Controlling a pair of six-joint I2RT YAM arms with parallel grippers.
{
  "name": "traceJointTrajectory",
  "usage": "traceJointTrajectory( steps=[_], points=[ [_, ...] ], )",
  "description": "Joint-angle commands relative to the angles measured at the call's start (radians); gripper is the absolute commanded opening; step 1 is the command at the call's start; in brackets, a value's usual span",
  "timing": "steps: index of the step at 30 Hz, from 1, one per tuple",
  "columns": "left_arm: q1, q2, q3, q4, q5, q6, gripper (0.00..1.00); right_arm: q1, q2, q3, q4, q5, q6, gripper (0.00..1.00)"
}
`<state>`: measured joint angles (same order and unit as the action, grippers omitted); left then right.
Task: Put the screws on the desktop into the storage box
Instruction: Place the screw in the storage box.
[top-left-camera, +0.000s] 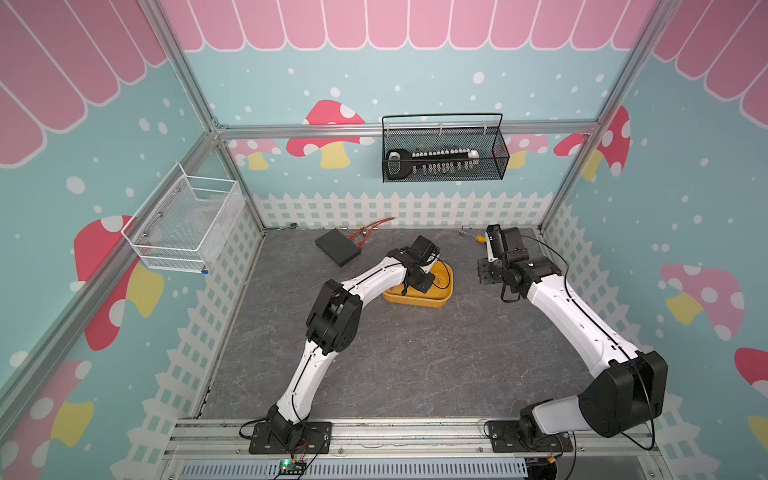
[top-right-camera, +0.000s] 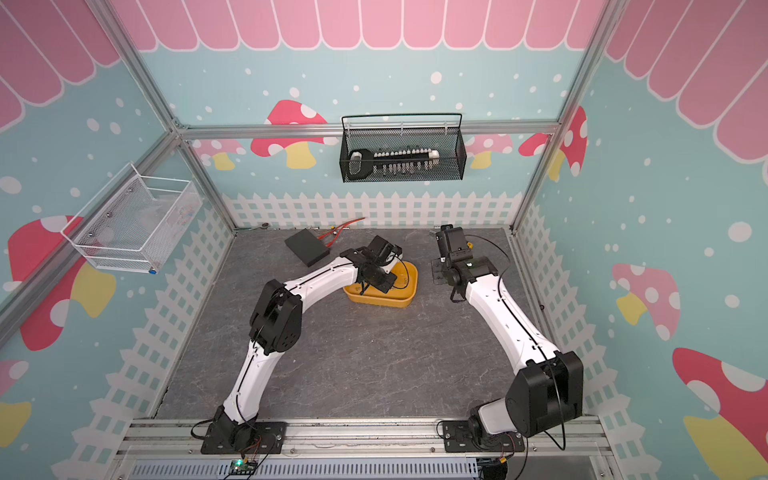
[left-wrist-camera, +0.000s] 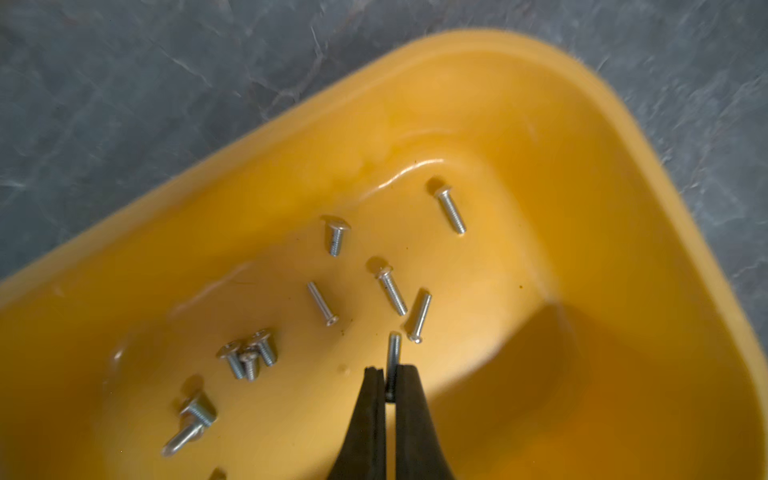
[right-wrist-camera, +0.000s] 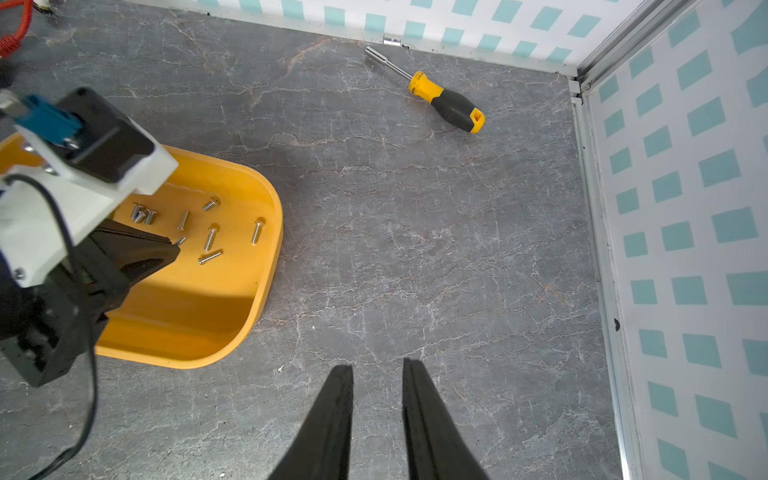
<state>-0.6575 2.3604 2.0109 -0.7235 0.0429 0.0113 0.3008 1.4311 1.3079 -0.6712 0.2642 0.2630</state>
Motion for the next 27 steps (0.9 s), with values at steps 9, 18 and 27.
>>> traceJointTrajectory(
  steps=[9, 18, 27],
  points=[
    [-0.008, 0.069, 0.116, -0.032, 0.071, -0.002, 0.0, -0.005, -0.011, -0.012, 0.021, -0.014, 0.01, 0.27],
    [-0.013, 0.134, 0.168, -0.044, 0.078, -0.008, 0.0, -0.006, -0.009, -0.013, 0.019, -0.005, 0.015, 0.27],
    [-0.015, 0.165, 0.189, -0.05, 0.08, -0.005, 0.0, -0.006, -0.002, -0.01, 0.02, -0.008, 0.013, 0.27]
  ],
)
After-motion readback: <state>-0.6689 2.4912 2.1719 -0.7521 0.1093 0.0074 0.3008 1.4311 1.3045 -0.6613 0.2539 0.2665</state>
